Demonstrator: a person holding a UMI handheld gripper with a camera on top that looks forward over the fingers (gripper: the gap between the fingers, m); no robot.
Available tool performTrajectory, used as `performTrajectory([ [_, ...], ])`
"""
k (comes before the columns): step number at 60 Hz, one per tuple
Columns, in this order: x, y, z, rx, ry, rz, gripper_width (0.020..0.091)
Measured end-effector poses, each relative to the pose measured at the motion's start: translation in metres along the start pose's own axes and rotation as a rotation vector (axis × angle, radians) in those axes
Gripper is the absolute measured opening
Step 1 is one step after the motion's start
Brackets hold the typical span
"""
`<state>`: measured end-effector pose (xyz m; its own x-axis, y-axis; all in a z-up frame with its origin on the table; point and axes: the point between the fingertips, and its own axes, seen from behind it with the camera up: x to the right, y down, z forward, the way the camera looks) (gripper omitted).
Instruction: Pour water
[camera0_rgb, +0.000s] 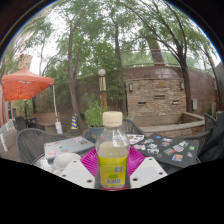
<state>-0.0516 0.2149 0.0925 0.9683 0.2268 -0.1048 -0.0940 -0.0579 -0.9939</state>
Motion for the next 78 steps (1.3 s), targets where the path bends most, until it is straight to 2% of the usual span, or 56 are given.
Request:
performTrajectory([
  [5, 0.008, 0.019, -0.010, -0.059, -0.016, 0.012, 0.0345],
  [6, 0.013, 0.002, -0.022, -0.089, -0.024, -0.005, 0.0344],
  [9, 0.015, 0.012, -0.028, -0.100, -0.038, -0.003, 0.0345],
  [10, 0.001, 0.024, -0.007, -0.093, -0.036, 0.001, 0.0346],
  [13, 0.009, 0.036, -0.014, -0.114, -0.032, -0.025, 0.0345],
  [16, 0.019, 0.066, -0.013, -0.144, -0.014, -0.041, 0.0346],
  [18, 0.014, 0.060, -0.012, -0.110, -0.023, -0.056, 0.0346],
  [26, 0.011, 0.046, -0.013, -0.121, -0.008, -0.098, 0.0350],
  [33, 0.011, 0.046, -0.011, -0.131, 0.003, -0.128, 0.0531],
  [38, 0.027, 0.045, -0.036, -0.187, 0.014, -0.169, 0.0829],
  [39, 0.026, 0.044, -0.038, -0.184, 0.012, -0.173, 0.0861],
  [43, 0.030, 0.044, -0.056, -0.196, 0.034, -0.197, 0.0832],
  [65, -0.012, 0.016, -0.229, -0.200, 0.048, -0.117, 0.0826],
  [78, -0.027, 0.026, -0.306, -0.223, 0.029, -0.044, 0.0822],
])
